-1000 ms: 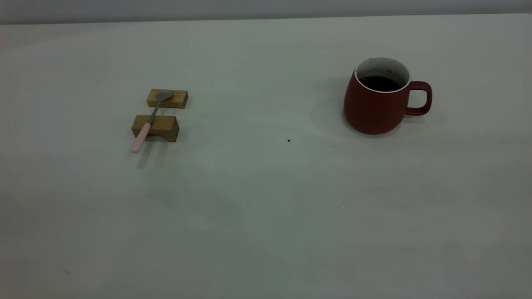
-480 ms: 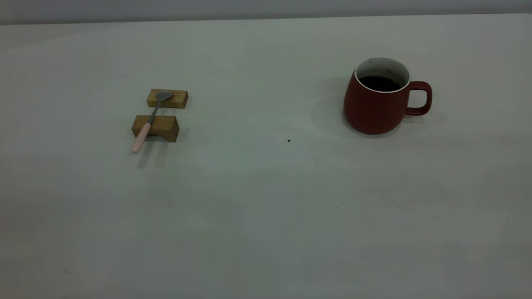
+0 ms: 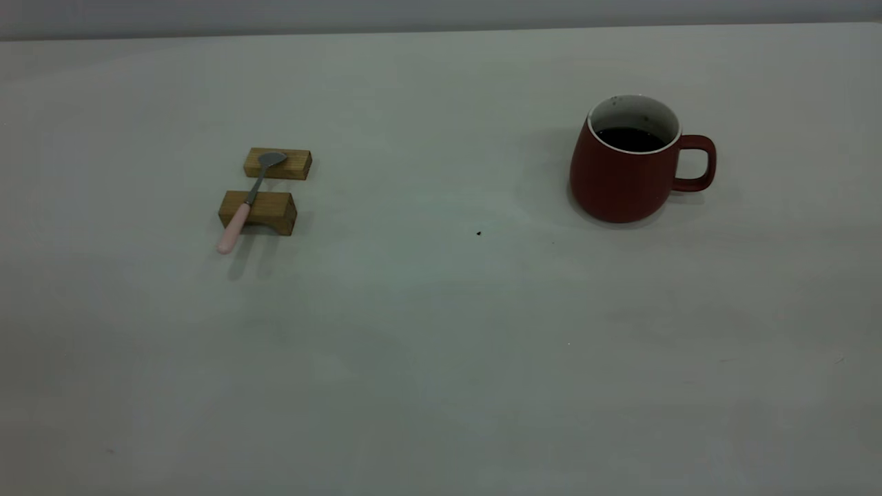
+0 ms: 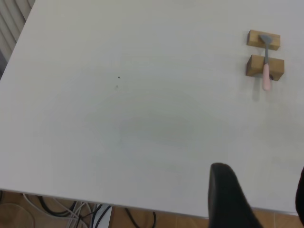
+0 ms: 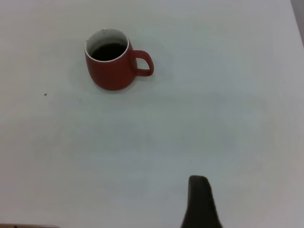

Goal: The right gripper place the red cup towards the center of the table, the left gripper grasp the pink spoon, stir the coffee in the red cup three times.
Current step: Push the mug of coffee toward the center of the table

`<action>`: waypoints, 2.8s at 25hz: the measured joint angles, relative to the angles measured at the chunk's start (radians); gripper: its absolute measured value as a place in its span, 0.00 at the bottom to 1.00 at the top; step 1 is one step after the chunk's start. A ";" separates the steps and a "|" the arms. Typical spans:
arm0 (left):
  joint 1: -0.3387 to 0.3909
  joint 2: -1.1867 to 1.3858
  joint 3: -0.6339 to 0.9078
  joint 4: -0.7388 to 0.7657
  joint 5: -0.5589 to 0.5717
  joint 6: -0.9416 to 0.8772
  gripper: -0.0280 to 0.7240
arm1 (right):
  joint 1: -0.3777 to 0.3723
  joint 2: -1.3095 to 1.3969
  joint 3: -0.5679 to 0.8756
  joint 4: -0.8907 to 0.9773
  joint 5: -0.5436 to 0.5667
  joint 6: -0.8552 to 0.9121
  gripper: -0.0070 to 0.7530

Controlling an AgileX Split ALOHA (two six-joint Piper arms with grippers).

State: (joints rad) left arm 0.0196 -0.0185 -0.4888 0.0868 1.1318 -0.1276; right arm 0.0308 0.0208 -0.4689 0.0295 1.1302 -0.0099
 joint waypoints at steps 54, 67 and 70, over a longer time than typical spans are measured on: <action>0.000 0.000 0.000 0.000 0.000 0.000 0.60 | -0.047 2.188 -0.691 1.032 -0.782 -2.110 0.79; 0.000 0.000 0.000 0.000 0.000 0.000 0.60 | 0.000 2.332 -0.790 1.048 -0.701 -2.119 0.74; 0.000 0.000 0.000 0.000 0.000 0.000 0.60 | 0.051 2.352 -0.825 1.057 -0.702 -2.119 0.73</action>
State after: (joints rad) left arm 0.0196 -0.0189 -0.4888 0.0868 1.1318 -0.1276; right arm 0.0818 2.3731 -1.2935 1.0867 0.4281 -2.1293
